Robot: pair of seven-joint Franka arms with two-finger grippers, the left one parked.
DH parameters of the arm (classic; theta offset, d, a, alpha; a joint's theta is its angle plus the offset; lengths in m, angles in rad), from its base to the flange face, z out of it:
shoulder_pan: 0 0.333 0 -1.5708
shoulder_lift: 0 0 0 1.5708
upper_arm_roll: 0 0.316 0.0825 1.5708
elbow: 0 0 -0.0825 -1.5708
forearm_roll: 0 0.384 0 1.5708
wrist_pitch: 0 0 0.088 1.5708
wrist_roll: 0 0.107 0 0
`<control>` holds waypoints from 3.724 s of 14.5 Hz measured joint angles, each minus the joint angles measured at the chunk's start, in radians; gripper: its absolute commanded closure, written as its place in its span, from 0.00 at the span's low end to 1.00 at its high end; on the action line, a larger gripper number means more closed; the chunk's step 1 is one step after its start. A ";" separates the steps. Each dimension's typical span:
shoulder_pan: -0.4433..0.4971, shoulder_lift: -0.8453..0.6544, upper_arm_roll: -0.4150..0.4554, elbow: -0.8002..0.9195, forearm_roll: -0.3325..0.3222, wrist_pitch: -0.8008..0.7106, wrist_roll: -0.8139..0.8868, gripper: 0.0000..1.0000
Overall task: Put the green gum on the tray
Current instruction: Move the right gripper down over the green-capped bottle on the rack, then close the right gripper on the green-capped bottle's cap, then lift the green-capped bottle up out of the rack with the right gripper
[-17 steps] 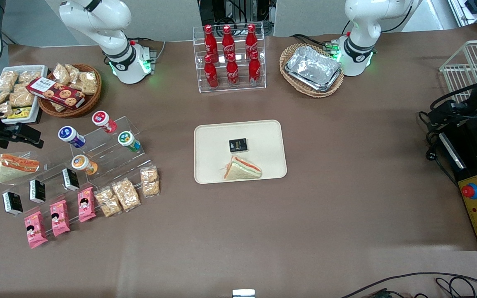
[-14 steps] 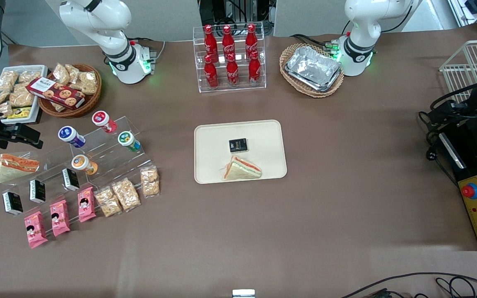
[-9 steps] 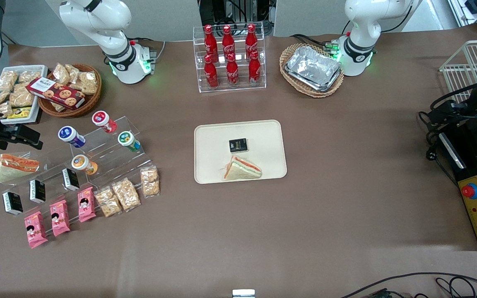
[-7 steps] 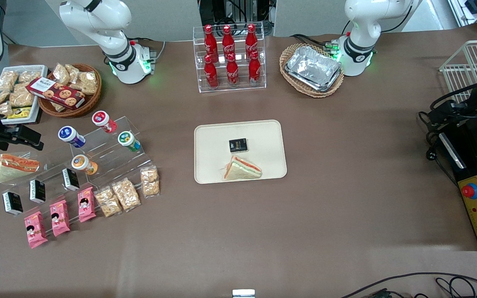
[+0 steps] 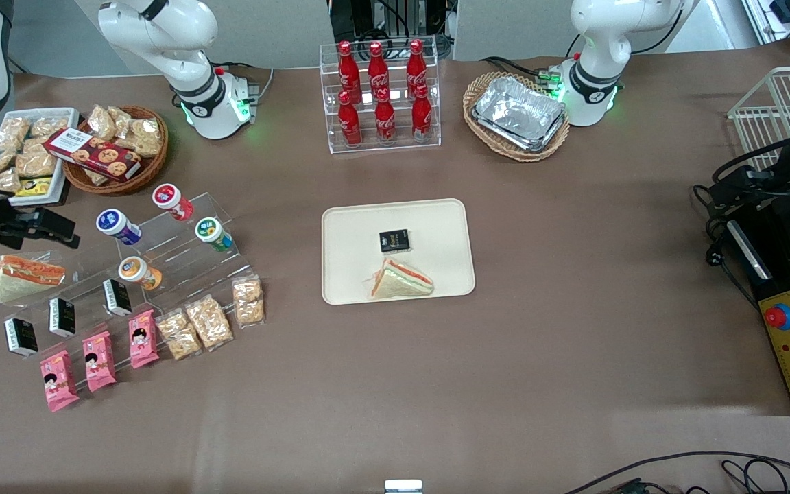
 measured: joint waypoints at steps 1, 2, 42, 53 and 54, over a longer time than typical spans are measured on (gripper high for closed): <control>0.005 -0.011 0.002 -0.006 0.010 -0.022 0.000 0.00; 0.019 -0.035 0.003 -0.024 0.017 -0.038 0.002 0.00; 0.302 -0.185 -0.041 -0.981 0.021 0.843 0.203 0.41; 0.302 -0.263 -0.040 -0.936 0.020 0.725 0.189 0.56; 0.302 -0.306 -0.038 -0.888 0.020 0.617 0.188 0.56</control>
